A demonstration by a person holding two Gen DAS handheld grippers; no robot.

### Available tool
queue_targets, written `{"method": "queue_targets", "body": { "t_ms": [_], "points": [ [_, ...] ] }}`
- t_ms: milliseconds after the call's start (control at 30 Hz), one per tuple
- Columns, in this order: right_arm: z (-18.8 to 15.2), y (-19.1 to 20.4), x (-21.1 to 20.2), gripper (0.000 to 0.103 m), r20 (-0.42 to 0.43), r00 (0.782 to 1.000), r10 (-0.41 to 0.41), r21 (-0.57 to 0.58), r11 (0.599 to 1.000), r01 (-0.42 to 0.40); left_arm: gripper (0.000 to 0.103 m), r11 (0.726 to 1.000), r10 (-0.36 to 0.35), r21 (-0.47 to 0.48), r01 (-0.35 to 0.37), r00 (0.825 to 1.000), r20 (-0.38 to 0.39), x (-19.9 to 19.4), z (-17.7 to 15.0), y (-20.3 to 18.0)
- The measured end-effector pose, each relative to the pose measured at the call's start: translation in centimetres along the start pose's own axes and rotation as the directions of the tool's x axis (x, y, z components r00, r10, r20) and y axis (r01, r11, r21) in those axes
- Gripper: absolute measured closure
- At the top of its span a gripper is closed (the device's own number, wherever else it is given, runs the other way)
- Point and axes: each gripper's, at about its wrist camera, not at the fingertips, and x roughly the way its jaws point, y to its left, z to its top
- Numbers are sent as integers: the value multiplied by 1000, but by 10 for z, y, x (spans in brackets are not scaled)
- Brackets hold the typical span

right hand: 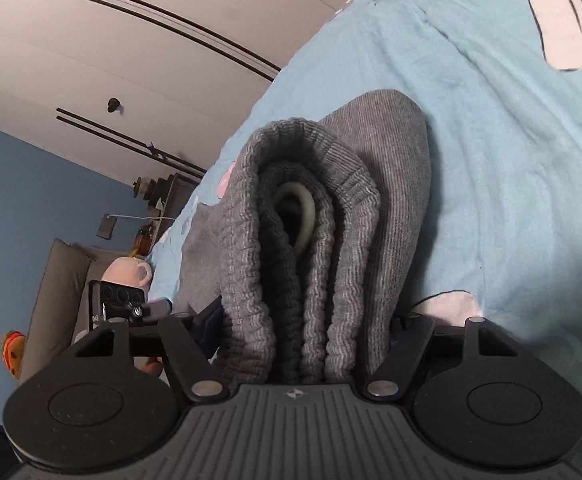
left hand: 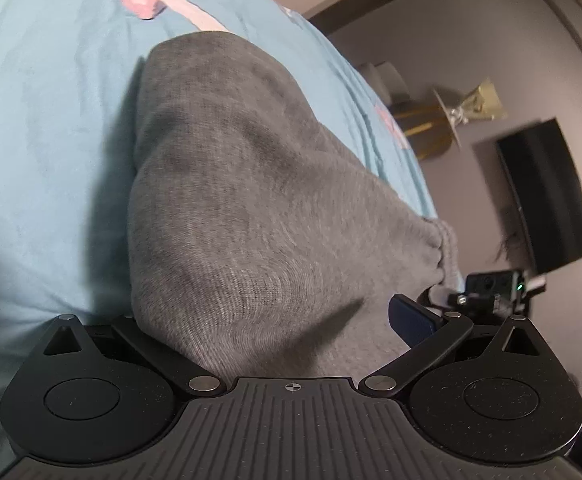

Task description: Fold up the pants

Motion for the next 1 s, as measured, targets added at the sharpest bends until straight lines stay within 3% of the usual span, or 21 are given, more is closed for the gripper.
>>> {"method": "queue_targets", "body": {
  "t_ms": [67,200,267,300,367,433,533,667,833,1000],
  "points": [
    [3,5,6,19,-22,1000,-5,-17,1000,5,0,1000,12,11,-12,1000,-1,5,3,-3],
    [6,18,14,15,-51,997,-61,-51,997,59,0,999,28,-23,-27,999,38,8,4,-5],
    [7,29,20,15,-44,993,-107,-65,992,104,11,996,87,-15,-86,995,44,7,2,-10],
    [5,34,22,16,-35,990,-137,-66,989,135,24,991,131,-10,-131,990,50,5,1,-12],
    [2,49,25,29,4,974,-227,-27,973,227,35,987,155,-43,-153,986,59,2,-1,-10],
    [-4,60,24,39,45,962,-269,-22,963,270,51,986,155,-74,-150,985,78,-3,-3,-10],
    [-15,78,22,43,106,947,-305,-35,950,310,65,978,208,-12,-208,973,103,-8,-4,-32],
    [-23,101,18,45,156,935,-319,-64,941,332,69,962,258,51,-266,957,134,-10,-8,-53],
    [-26,123,11,48,191,936,-297,-92,944,318,71,971,227,42,-236,961,159,-21,-4,-64],
    [-2,141,3,48,210,943,-257,-132,949,288,71,952,248,124,-279,944,219,-32,25,-94]
  ]
}}
